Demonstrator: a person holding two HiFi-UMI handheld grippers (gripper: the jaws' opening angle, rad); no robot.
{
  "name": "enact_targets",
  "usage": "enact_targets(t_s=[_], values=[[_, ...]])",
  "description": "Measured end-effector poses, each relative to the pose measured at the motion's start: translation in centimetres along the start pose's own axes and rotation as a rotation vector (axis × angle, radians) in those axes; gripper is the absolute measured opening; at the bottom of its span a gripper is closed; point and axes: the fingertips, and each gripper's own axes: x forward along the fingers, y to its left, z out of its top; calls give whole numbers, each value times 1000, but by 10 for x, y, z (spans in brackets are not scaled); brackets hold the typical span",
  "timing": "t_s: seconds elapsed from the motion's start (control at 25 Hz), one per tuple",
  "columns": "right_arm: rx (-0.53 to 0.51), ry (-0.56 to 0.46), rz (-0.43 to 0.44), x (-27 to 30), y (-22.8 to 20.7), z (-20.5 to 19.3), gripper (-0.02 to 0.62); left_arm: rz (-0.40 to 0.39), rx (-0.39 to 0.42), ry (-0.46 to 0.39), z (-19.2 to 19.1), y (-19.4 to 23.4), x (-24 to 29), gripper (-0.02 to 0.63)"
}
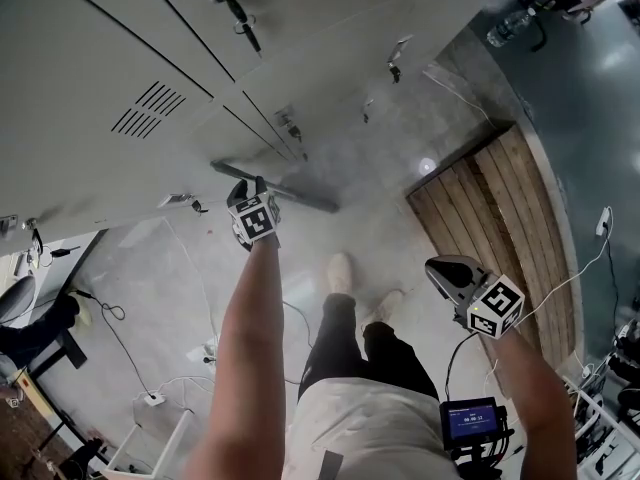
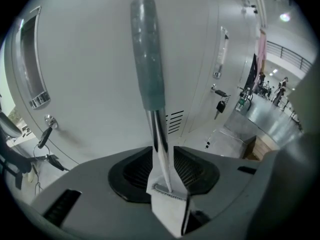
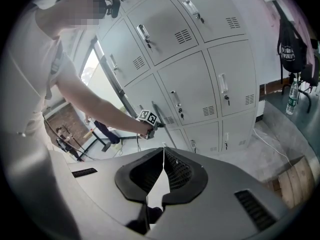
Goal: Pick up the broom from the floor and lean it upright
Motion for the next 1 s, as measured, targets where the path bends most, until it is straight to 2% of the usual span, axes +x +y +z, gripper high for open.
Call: enact_targets(t_s=[0.28,0.44,0.64,0.8,1.0], values=[[-15,-3,2,3,4,-1,17,-19,63,-6,-5,1,-11,152],[-43,-20,-6,-3,5,6,17,-49,81,-32,-15,-1,-41,150],[-63,-61,-31,-30,14,11,17,-121,87,-108,-26,-3,-116,146],[-41,-135,-69,-67,31,10,17,-163,91,-192,-37,-1,-185,77],[-39,-225,-110,-117,61,-9,17,-228,174,-257,-58,-24,-279,29]])
